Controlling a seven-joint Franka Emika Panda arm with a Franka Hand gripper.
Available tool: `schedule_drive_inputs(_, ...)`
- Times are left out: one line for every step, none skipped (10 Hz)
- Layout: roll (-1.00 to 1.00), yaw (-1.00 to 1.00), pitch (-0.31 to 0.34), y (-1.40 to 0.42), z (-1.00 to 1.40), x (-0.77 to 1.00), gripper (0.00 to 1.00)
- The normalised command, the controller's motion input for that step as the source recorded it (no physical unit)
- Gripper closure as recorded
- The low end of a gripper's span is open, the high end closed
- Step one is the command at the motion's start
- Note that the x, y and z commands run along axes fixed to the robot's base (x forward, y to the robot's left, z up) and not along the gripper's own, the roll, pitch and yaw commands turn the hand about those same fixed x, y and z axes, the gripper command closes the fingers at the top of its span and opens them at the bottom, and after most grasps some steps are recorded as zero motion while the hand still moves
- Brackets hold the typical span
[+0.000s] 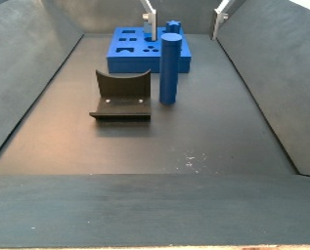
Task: Pick up the round object. Move up. Move to above the board. Insert the round object.
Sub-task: Pick up the round object.
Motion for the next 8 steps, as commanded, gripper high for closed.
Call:
schedule_drive_inputs(0.01, 0.0, 0.0, -0.14, -0.01, 0.1, 0.0)
schedule_drive_inputs(0.06, 0.03, 0.0, -0.48, -0.15, 0.32, 0.0)
schedule_drive_inputs(0.07, 0.04, 0.0, -0.6, -0.3, 0.4, 0.0)
schedule_drive_inputs(0.0, 0.05, 0.0, -0.57, -0.35, 0.36, 0.0)
schedule_drive_inputs(-0.04, 0.0, -0.051, -0.38, -0.45, 0.29, 0.0)
schedule_drive_inputs(-0.05, 0.0, -0.13, -0.31, -0.51, 0.05, 0.0)
schedule_drive_inputs(-0.02, 0.0, -0.153, -0.35, -0.54, 0.0, 0.0)
schedule_drive_inputs(0.0, 0.0, -0.167, -0.3, -0.59, 0.0, 0.0)
